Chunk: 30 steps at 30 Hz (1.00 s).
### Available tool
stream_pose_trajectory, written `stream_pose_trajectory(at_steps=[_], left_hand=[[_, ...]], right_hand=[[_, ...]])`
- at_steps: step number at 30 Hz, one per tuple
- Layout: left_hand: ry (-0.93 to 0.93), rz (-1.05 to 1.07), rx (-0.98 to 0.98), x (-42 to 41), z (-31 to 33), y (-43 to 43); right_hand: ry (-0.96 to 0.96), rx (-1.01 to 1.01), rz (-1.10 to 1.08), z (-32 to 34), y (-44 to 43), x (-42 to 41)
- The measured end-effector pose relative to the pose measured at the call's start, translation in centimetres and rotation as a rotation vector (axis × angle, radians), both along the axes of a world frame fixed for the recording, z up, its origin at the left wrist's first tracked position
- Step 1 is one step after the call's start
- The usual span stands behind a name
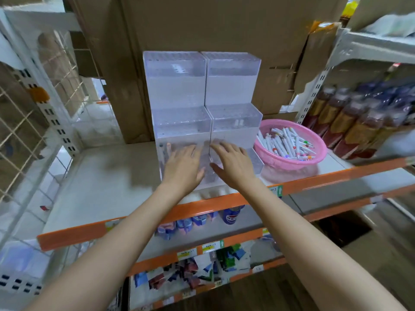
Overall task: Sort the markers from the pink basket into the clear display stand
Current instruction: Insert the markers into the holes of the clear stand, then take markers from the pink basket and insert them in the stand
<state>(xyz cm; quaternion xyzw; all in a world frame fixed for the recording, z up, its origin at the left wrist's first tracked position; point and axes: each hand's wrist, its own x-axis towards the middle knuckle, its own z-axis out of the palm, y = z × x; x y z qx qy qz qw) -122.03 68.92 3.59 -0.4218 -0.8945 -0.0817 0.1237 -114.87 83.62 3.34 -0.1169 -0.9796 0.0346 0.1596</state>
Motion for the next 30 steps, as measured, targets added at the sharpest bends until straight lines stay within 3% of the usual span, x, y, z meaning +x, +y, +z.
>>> stream_pose_trajectory(at_steps=[11,19,30], left_hand=[[-0.041,-0.063,-0.022,5.1,-0.7,13.1],[-0.032,-0.157,0.061,5.9,0.0,23.8],[-0.281,0.092,-0.09,4.6,-1.1,30.9]], right_hand=[[-0.071,-0.056,-0.08,-1.1,12.2,5.1],[-0.004,-0.073,-0.066,-0.3,23.3,6.5],[-0.162,-0.201,-0.215,-0.9,28.4,3.5]])
